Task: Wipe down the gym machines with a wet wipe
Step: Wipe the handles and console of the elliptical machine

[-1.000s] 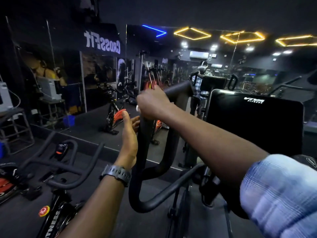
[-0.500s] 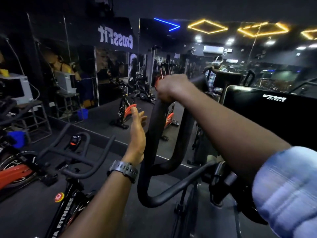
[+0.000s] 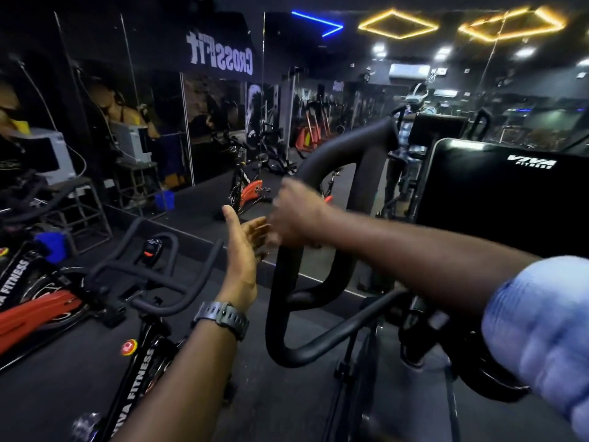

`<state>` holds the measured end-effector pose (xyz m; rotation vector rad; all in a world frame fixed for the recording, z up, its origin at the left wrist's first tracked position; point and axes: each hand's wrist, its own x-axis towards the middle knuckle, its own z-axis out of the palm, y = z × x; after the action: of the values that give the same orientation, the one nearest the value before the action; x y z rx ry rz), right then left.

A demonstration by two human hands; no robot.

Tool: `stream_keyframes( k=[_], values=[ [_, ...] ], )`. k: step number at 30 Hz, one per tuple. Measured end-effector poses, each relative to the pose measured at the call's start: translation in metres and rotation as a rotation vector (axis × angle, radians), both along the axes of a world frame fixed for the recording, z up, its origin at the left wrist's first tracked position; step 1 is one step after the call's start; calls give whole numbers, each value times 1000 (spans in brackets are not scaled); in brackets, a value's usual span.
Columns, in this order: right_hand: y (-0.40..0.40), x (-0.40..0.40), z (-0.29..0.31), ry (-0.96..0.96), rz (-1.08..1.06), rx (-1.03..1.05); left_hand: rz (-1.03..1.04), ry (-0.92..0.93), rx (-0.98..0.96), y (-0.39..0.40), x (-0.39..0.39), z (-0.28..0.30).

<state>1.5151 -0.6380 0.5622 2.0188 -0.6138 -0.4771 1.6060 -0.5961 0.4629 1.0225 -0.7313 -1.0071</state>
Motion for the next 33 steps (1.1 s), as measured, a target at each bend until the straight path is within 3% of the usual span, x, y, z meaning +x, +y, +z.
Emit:
stream_keyframes(
  k=[2, 4, 8, 11, 14, 17, 20, 21, 23, 26, 29, 31, 33],
  values=[
    [-2, -4, 32, -123, -71, -86, -22, -21, -4, 2, 1, -1],
    [-4, -1, 29, -124, -76, -124, -33, -12, 1, 2, 0, -2],
    [12, 4, -66, 94, 42, 71, 47, -4, 19, -2, 2, -6],
    [19, -14, -108, 5, 232, 230, 23, -21, 23, 0, 7, -8],
    [13, -32, -124, -429, 514, 318, -18, -33, 25, 1, 8, -9],
    [21, -36, -140, -1125, 518, 343, -62, -41, 15, -2, 3, -8],
    [45, -19, -141, -2115, 246, 395, -73, -71, 4, -4, -4, -5],
    [45, -9, -135, -2369, 89, 437, -74, -83, -4, -4, -6, -4],
    [36, 9, -111, -2690, -120, 648, -83, -108, -19, -3, -8, 0],
    [14, 4, -37, -3006, -179, 1016, -98, -109, -51, -1, -15, 6],
    [-12, -11, 13, -3088, -93, 1206, -108, -104, -71, 3, -21, 9],
    [-19, -10, 3, -3093, -16, 1208, -111, -112, -79, 7, -23, 8],
    [-13, -3, -40, -3011, -134, 1242, -110, -118, -88, 10, -25, 6]
  ],
)
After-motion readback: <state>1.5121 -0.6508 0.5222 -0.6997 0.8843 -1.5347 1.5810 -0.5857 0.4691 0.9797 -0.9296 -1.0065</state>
